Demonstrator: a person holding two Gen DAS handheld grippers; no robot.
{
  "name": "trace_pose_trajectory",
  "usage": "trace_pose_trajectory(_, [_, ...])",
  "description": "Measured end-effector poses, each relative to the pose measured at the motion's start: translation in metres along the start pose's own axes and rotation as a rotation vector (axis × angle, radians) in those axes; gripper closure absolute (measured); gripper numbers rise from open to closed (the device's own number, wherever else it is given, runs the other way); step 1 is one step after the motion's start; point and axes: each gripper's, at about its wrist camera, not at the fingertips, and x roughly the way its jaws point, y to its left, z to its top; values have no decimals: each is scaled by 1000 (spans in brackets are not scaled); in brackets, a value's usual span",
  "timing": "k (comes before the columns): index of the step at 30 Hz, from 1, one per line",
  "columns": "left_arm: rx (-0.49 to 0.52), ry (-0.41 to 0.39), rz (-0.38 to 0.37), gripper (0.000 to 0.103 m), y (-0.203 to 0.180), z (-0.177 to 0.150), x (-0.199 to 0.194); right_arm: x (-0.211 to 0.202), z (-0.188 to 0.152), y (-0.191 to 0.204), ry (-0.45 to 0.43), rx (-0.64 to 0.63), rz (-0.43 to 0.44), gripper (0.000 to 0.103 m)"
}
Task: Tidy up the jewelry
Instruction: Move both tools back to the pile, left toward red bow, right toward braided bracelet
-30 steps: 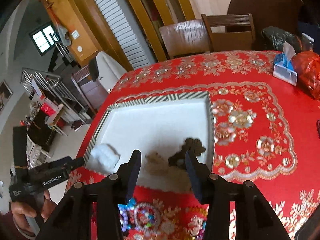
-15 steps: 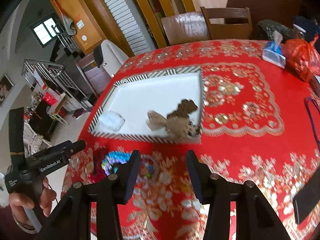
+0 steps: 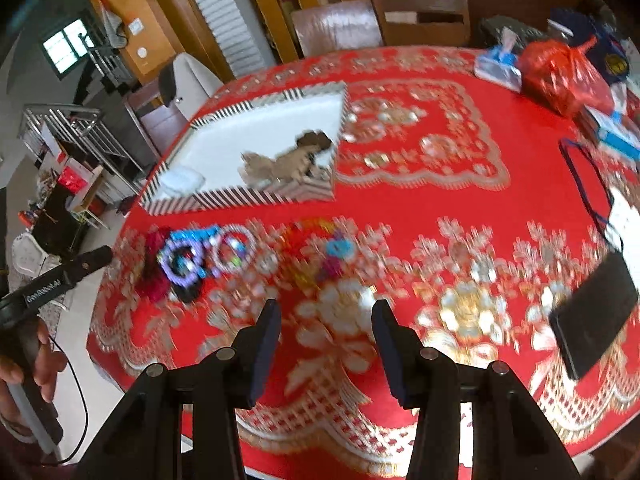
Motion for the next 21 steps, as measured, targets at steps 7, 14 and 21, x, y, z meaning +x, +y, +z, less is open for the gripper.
trace_pose_trajectory(7, [-46,32,13,46,19,-17,1,3,-7,-8,13,10,-3,58])
trace_pose_trajectory(14, [-108,58,22,46,45,-23,3,12,1,2,24,6,15,58])
trace_pose_trajectory(21, [-160,87,33,46,67,-24,9,24,11,21,37,-33,45,58])
